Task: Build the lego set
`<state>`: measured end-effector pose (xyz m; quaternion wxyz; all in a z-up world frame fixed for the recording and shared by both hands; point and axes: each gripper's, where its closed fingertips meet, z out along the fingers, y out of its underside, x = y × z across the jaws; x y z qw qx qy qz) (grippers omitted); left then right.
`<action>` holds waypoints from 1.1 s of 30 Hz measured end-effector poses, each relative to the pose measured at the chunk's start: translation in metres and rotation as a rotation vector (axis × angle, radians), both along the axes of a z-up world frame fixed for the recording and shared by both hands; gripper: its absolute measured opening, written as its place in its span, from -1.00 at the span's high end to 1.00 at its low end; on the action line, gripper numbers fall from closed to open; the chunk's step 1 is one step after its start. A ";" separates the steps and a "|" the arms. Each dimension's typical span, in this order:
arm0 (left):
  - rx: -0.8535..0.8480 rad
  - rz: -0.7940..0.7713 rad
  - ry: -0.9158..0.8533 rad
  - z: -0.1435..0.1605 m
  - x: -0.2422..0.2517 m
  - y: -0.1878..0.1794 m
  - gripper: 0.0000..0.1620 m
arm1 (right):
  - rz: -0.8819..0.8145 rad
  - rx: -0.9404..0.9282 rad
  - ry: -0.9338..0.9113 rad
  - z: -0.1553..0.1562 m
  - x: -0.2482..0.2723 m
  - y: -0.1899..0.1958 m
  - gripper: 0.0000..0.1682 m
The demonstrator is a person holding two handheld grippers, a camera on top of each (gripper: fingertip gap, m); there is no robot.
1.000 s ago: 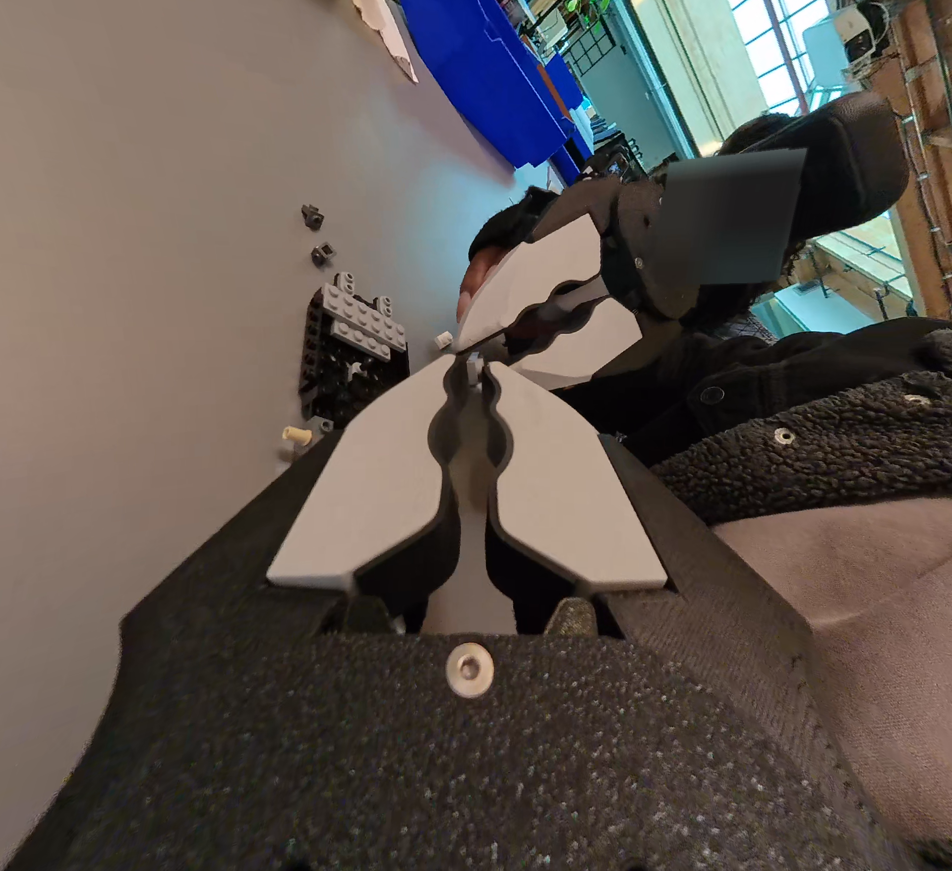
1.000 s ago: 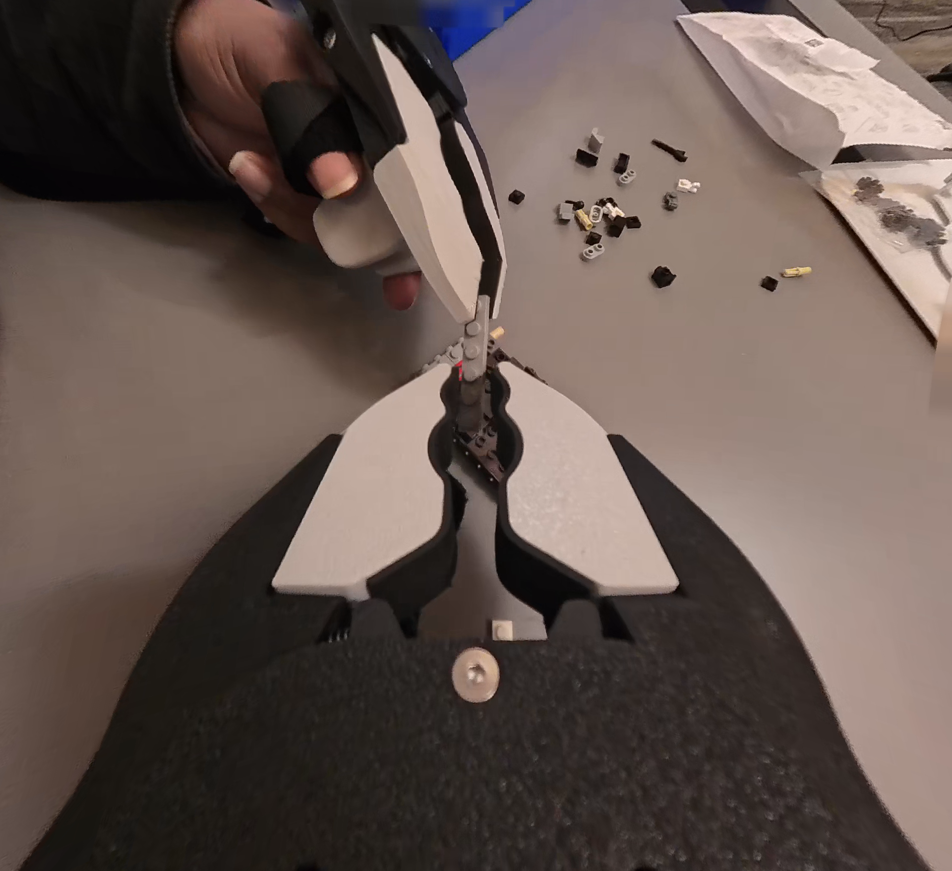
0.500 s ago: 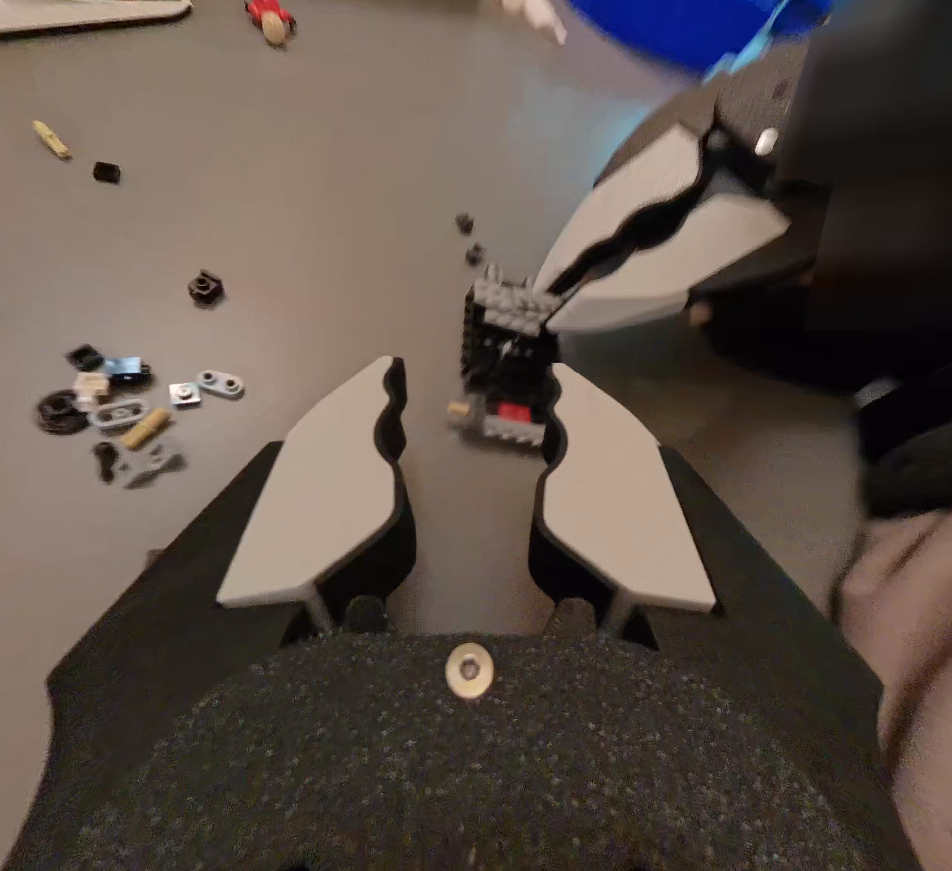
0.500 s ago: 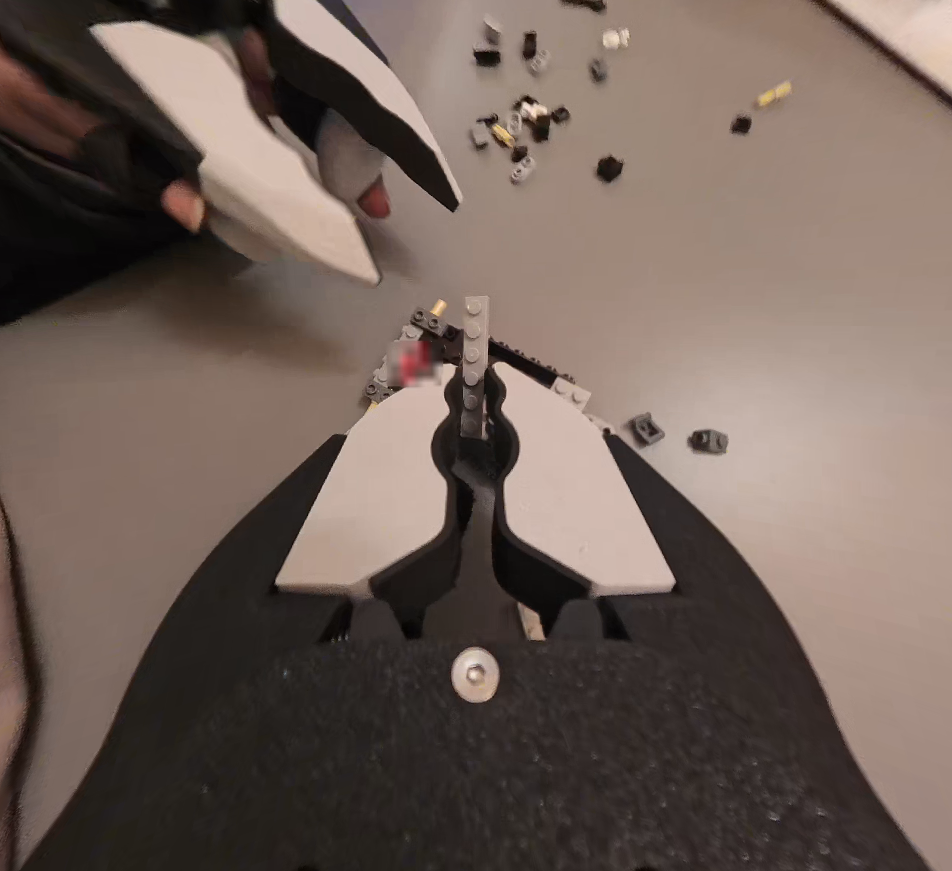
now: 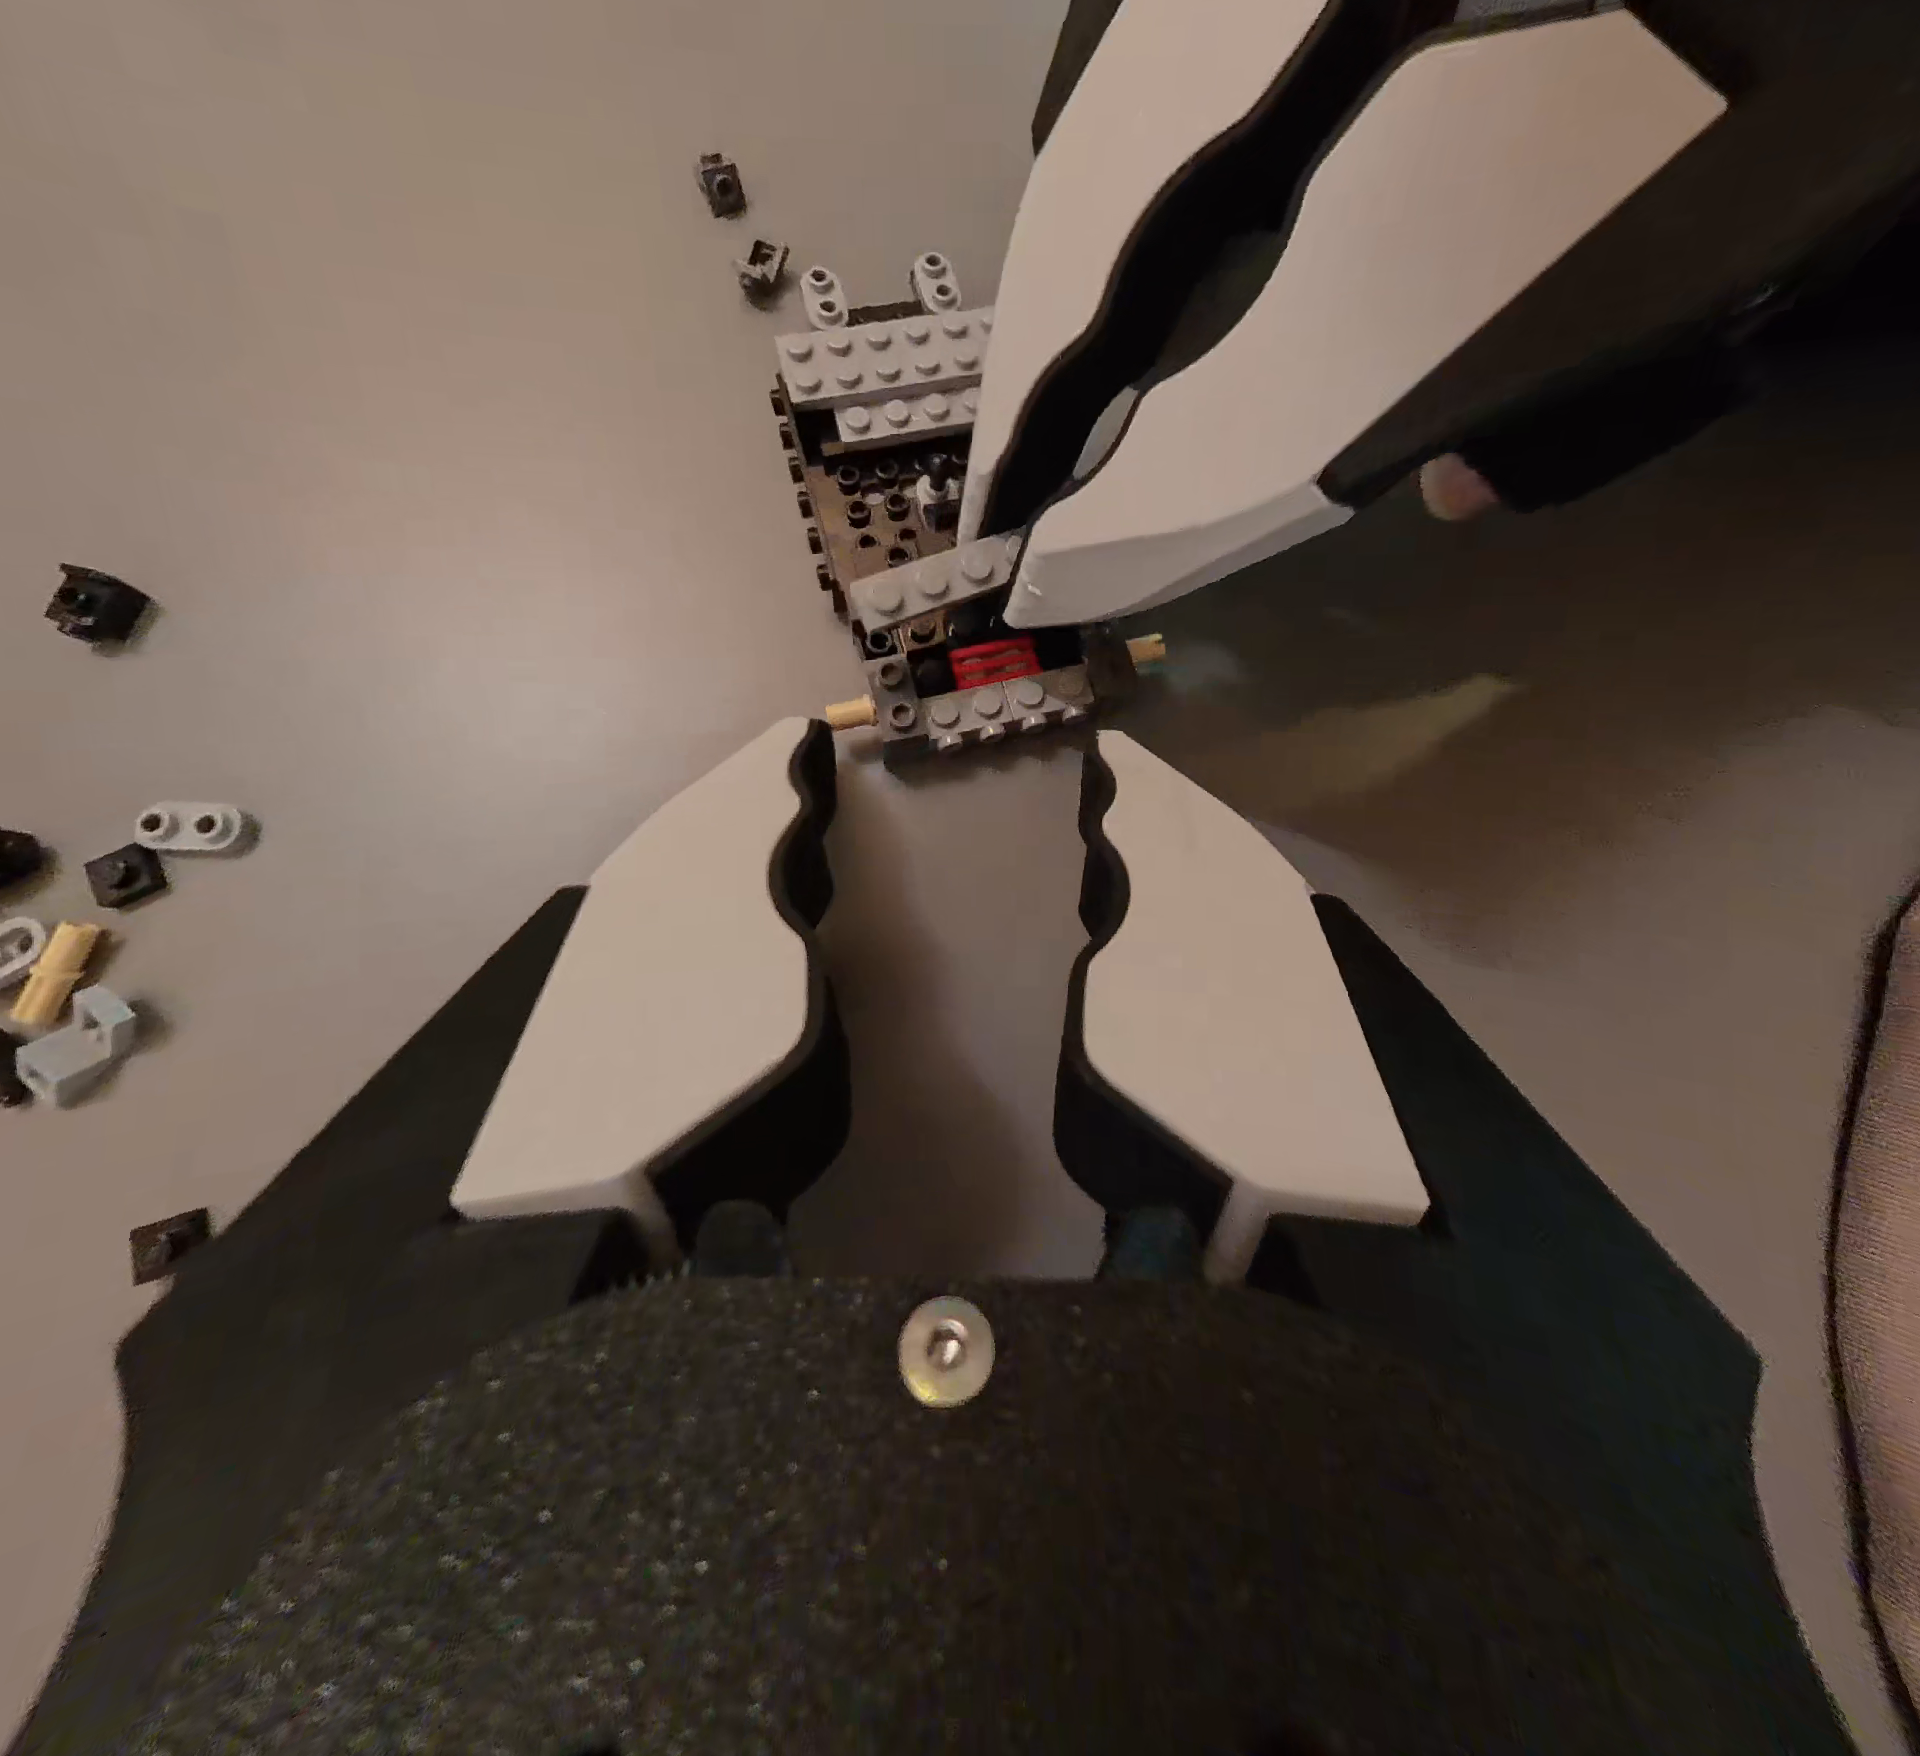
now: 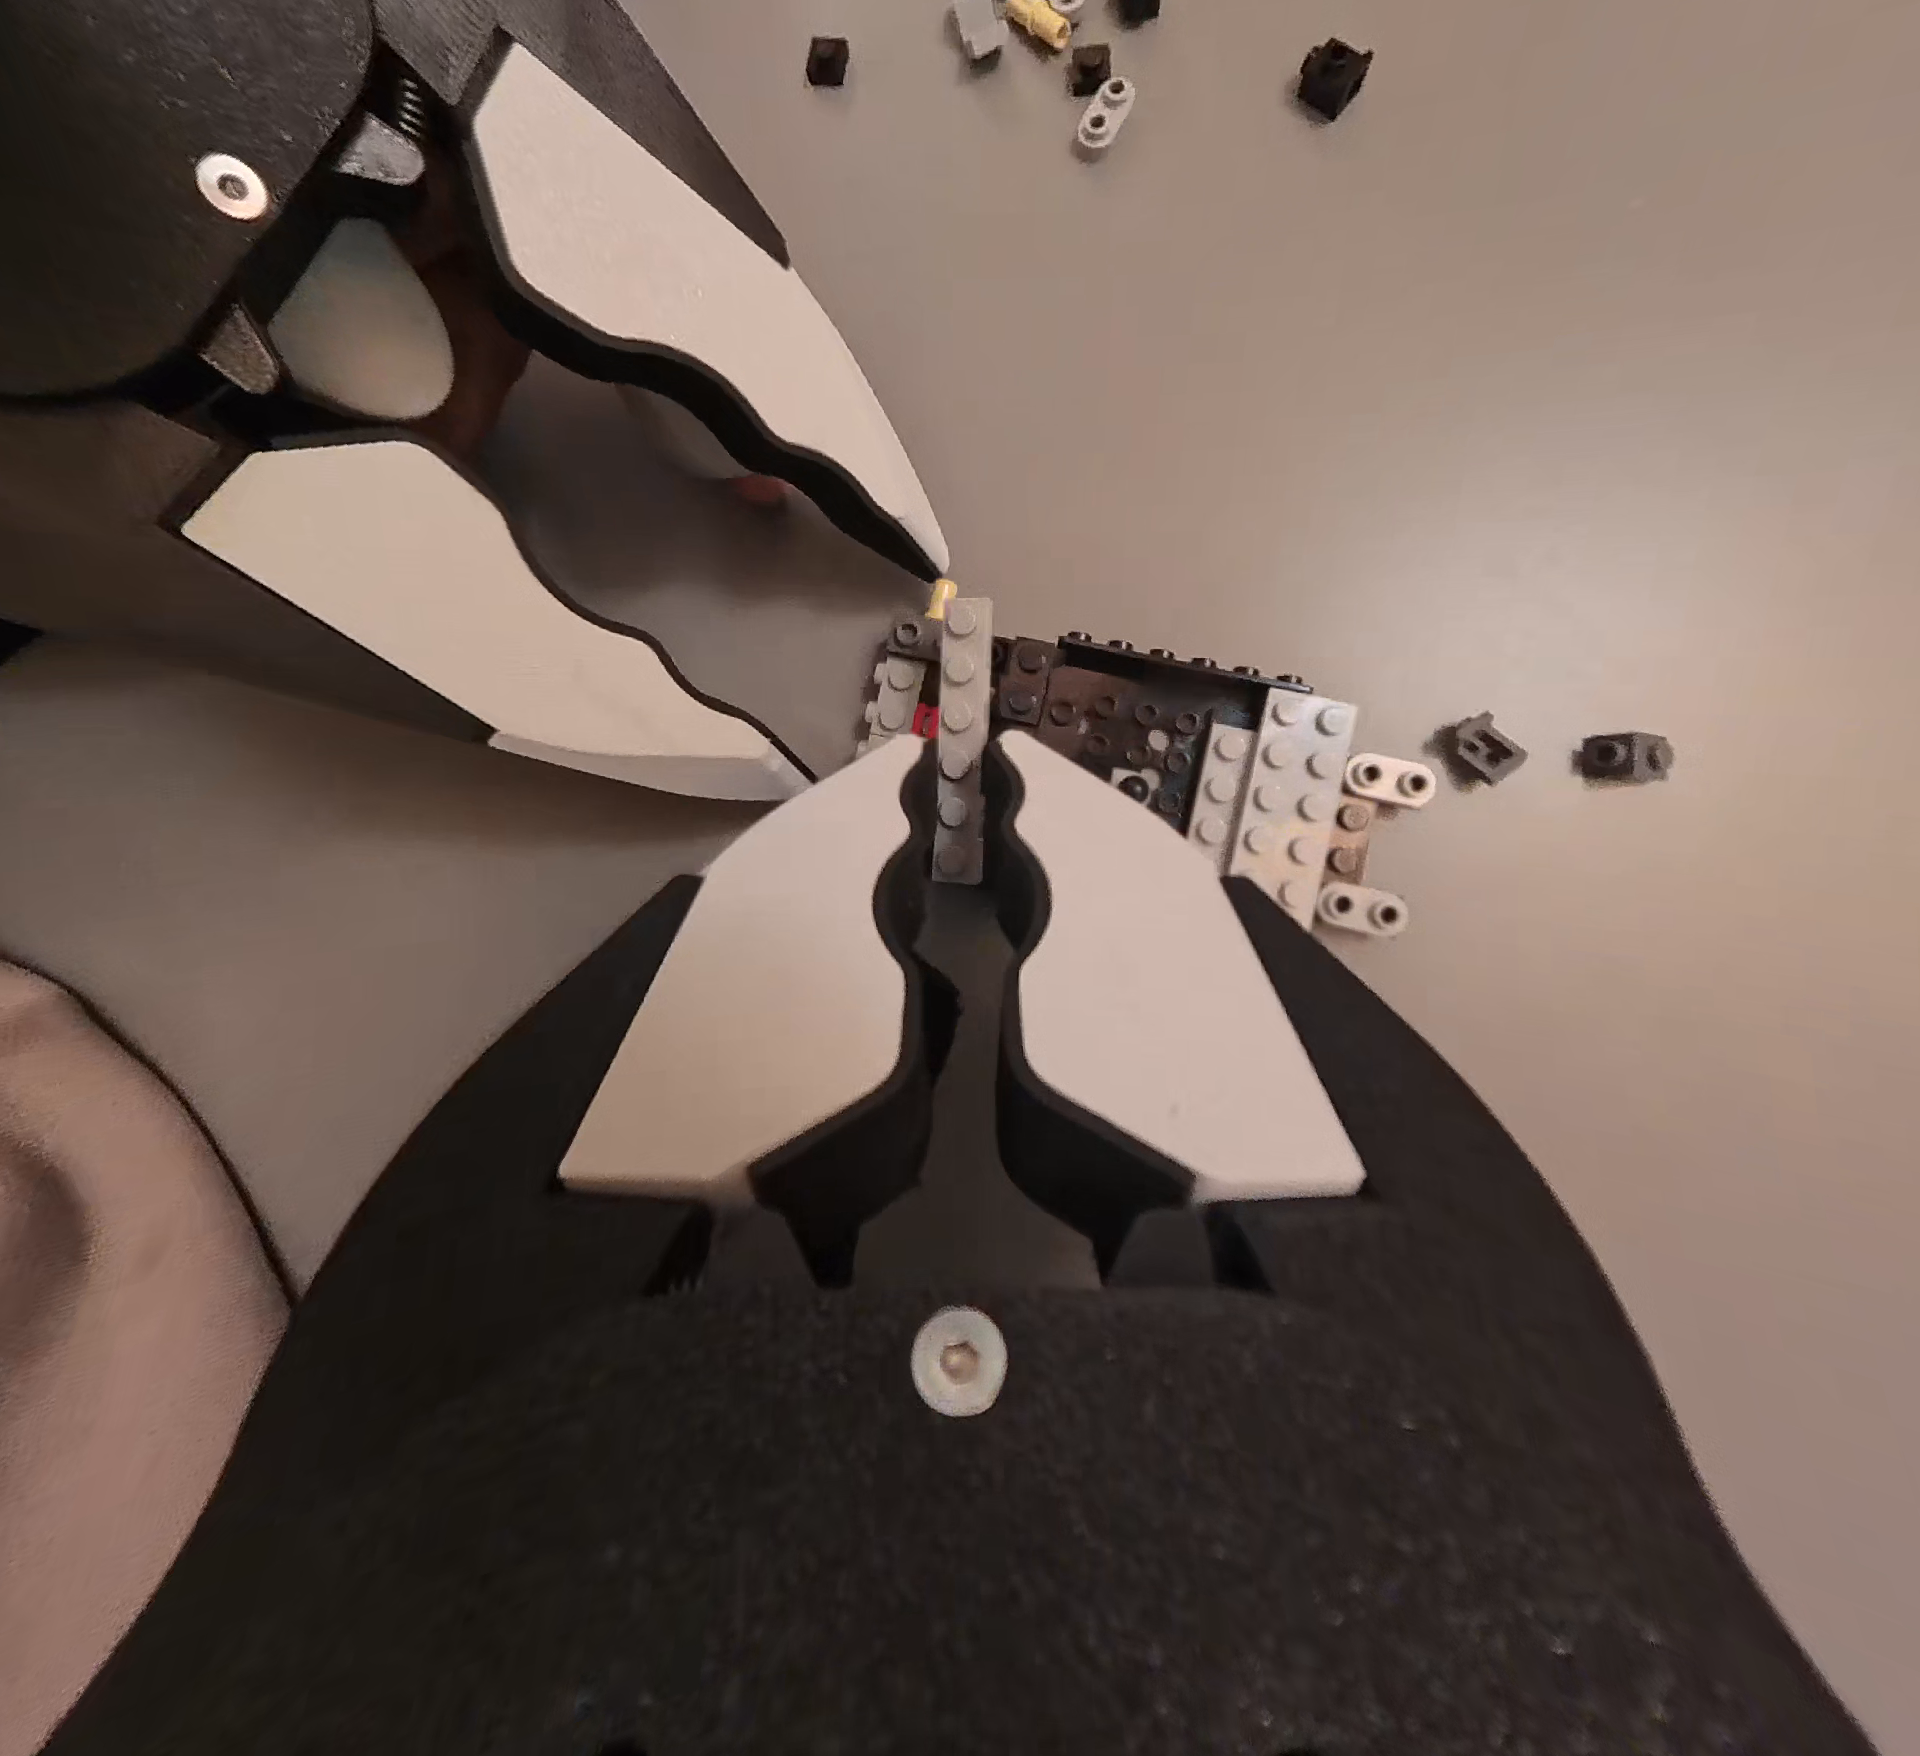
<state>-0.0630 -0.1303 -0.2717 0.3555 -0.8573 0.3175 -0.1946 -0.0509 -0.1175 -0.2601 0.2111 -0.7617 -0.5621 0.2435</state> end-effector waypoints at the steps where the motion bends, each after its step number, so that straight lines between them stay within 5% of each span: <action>1: -0.003 -0.004 -0.006 0.000 0.001 -0.001 0.45 | -0.005 0.007 -0.010 0.000 0.002 0.000 0.92; 21: -0.005 -0.045 -0.040 0.003 0.013 -0.007 0.50 | 0.003 -0.037 -0.118 -0.009 0.014 -0.006 0.85; 33: 0.057 -0.036 -0.060 0.010 0.011 0.000 0.54 | 0.113 0.083 -0.011 0.006 0.037 -0.005 0.82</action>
